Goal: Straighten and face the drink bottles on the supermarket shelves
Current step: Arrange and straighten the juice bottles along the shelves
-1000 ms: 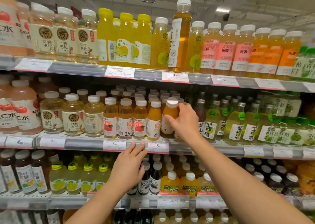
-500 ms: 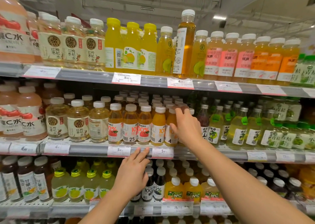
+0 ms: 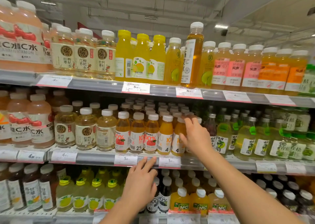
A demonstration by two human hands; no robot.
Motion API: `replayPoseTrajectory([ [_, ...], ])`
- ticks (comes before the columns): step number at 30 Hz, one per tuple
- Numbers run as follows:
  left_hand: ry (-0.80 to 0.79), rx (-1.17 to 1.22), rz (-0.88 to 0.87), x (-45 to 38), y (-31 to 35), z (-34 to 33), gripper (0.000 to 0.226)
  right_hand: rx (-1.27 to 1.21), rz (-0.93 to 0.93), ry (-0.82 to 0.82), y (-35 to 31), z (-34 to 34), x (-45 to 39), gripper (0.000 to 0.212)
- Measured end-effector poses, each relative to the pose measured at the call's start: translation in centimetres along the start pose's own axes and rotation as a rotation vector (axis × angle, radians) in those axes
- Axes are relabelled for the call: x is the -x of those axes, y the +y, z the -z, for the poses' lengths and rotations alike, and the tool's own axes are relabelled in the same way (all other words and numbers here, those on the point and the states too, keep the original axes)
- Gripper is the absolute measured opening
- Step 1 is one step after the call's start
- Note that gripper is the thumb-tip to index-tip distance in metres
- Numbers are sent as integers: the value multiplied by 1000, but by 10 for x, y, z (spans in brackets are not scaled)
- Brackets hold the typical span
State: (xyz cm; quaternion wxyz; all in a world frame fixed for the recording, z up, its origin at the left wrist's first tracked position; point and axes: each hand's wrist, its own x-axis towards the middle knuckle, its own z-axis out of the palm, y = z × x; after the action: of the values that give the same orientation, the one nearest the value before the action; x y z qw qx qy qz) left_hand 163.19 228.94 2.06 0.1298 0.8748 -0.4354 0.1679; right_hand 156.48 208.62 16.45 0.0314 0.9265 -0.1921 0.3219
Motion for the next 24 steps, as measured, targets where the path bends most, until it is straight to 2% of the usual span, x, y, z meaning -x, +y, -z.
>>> replayPoseTrajectory([
  [3,44,-23,-16,-1,-4,-1,28,7,9,-14,1,1,0,57],
  [7,6,4,-25,-2,-6,5,34,18,57,-67,5,22,-7,58],
  [9,10,-34,-47,-3,-9,4,30,10,111,-48,7,41,-11,52],
  [14,16,-44,-17,-4,-9,2,26,-176,163,149,3,106,-29,21],
  [19,-25,0,-32,-2,1,12,36,-283,74,475,-12,149,-73,15],
  [21,-37,17,-24,0,4,16,37,-288,-7,544,-20,162,-90,22],
  [24,-73,11,-16,1,4,20,39,-290,-96,536,-27,174,-111,43],
])
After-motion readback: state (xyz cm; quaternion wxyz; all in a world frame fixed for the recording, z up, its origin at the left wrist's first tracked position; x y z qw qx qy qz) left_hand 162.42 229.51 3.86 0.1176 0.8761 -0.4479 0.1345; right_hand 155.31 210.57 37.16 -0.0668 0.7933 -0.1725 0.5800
